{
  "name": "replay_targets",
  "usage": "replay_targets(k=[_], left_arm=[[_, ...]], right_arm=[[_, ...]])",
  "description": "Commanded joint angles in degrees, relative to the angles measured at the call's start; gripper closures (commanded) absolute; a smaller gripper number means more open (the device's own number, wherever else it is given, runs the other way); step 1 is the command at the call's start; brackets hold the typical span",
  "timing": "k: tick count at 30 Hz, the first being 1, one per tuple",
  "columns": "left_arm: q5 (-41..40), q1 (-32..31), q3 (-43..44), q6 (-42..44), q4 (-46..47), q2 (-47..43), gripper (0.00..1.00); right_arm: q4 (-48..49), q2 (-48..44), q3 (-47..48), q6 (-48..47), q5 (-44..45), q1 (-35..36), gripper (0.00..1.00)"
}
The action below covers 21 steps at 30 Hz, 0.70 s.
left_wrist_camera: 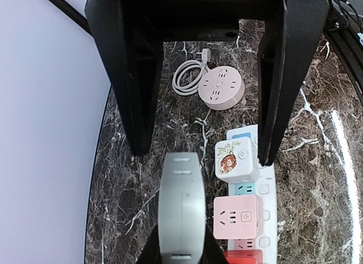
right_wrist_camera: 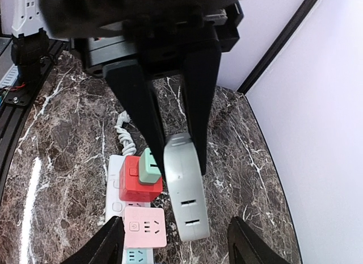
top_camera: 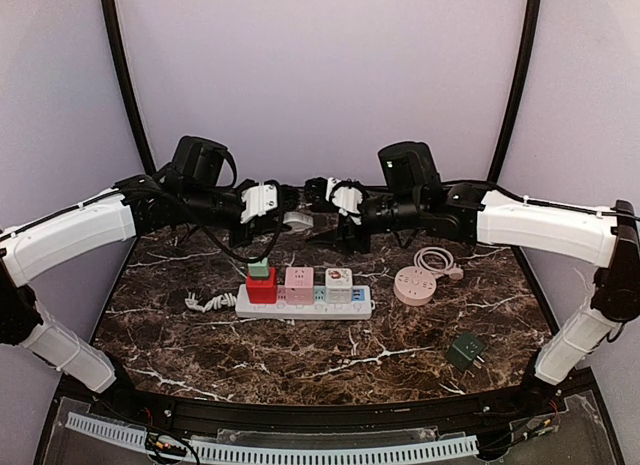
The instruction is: Insert the plug
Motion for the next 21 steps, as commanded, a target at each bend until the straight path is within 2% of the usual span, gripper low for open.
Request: replay_targets(k=[1, 5, 9, 11, 12, 15, 16, 17, 18, 19, 21], left_arm=[[-0.8, -0.2, 0.7, -7.0, 0.3, -0.1, 0.99], [0.1, -0.2, 0.7, -7.3, 0.2, -0.1, 0.99], [1.4, -0.2, 0.7, -7.1, 0.7, -0.2, 0.99], [1.6, -0.2, 0.8, -6.6, 0.9, -0.2, 0.99], [1.6, -0.2, 0.9, -6.6, 1.0, -0.2, 0.99], [2.6, 0.0, 0.7, -9.3, 2.2, -0.7, 0.99], [3.2, 0.2, 0.2, -10.3, 3.8, -1.4, 0.95], [4.7, 0.8, -0.3, -13.2, 5.0, -1.8, 0.60], [5.8, 1.3, -1.8, -14.8, 8.2, -3.1, 0.43], [8.1, 2.5, -2.6, -18.1, 10.1, -3.8, 0.19], [10.2, 4.0, -4.9, -21.3, 14.9, -5.1, 0.12]], right_arm=[[4.6, 3.0, 2.4, 1.3, 2.1, 0.3, 0.41], [4.7, 5.0, 4.6, 1.1, 2.4, 0.1, 0.52], [5.0, 6.6, 5.6, 0.5, 0.9, -0.3, 0.75], [5.3, 6.8, 5.9, 0.5, -0.6, -0.4, 0.94], [5.3, 6.9, 6.0, 0.7, -1.2, -0.5, 1.00], [5.1, 6.7, 6.1, 1.5, -2.6, -1.1, 1.00], [5.2, 6.3, 5.8, 2.2, -3.7, -1.8, 1.00], [5.7, 5.7, 5.3, 3.8, -5.5, -2.7, 1.00], [6.8, 4.8, 4.6, 5.9, -7.9, -3.9, 1.00], [9.1, 3.8, 3.7, 8.5, -11.7, -5.1, 1.00], [15.1, 1.6, 0.7, 13.5, -17.1, -7.4, 1.00]])
